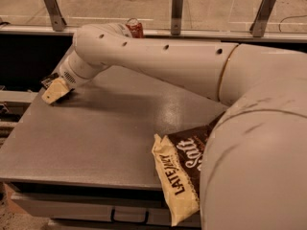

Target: Move rxbar chocolate near brown chip bag

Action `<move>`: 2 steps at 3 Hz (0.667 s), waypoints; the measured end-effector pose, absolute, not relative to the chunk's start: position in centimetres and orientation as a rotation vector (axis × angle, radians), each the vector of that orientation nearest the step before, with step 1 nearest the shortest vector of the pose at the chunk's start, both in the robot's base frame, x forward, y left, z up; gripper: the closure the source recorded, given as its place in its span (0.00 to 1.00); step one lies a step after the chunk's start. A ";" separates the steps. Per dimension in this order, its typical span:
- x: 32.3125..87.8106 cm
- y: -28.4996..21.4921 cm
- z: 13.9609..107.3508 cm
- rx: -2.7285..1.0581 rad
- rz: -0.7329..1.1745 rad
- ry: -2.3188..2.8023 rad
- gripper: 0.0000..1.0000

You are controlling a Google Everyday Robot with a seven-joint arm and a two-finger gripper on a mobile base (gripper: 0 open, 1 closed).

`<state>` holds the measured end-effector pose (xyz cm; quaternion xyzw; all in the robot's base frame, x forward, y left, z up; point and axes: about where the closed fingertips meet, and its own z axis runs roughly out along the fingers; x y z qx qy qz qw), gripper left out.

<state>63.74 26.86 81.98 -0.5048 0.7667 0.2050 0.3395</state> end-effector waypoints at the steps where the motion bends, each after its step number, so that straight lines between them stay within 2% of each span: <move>1: 63.7 26.9 82.4 -1.314 0.534 1.996 0.95; 2: 63.7 26.9 82.7 -1.314 0.534 1.996 1.00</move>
Offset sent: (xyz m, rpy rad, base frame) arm 0.0138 -0.0632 0.2609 0.1166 -0.7216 0.1454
